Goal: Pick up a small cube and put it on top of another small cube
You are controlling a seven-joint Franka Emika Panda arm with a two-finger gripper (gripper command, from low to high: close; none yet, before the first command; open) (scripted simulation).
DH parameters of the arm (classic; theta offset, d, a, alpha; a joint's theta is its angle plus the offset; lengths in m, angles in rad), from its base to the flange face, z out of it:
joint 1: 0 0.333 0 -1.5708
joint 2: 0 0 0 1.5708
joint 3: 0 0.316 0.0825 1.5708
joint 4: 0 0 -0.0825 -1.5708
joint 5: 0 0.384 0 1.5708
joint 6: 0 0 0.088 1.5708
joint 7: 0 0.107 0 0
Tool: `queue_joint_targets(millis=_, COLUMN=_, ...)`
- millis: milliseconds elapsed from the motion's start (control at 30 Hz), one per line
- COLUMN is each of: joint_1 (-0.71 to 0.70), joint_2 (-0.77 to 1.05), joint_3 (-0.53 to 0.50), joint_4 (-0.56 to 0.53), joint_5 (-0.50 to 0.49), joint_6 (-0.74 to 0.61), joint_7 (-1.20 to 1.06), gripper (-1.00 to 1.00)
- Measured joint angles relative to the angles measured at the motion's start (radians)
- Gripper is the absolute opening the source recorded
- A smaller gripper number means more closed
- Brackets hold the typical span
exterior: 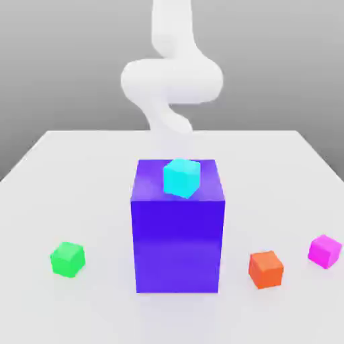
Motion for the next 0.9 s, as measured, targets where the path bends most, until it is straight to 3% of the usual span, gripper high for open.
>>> queue_joint_targets(millis=300, joint_1=0.283, joint_2=0.275, joint_3=-0.035, joint_4=-0.078, joint_5=0.072, joint_6=0.128, joint_7=-0.42, gripper=0.0)
queue_joint_targets(millis=600, joint_1=0.494, joint_2=0.544, joint_3=0.005, joint_4=-0.155, joint_5=0.132, joint_6=0.253, joint_7=-0.825, gripper=0.0)
queue_joint_targets(millis=767, joint_1=0.59, joint_2=0.691, joint_3=0.063, joint_4=-0.199, joint_5=0.116, joint_6=0.326, joint_7=-1.015, gripper=0.0)
queue_joint_targets(millis=900, joint_1=0.656, joint_2=0.806, joint_3=0.092, joint_4=-0.235, joint_5=0.05, joint_6=0.386, joint_7=-1.128, gripper=0.0)
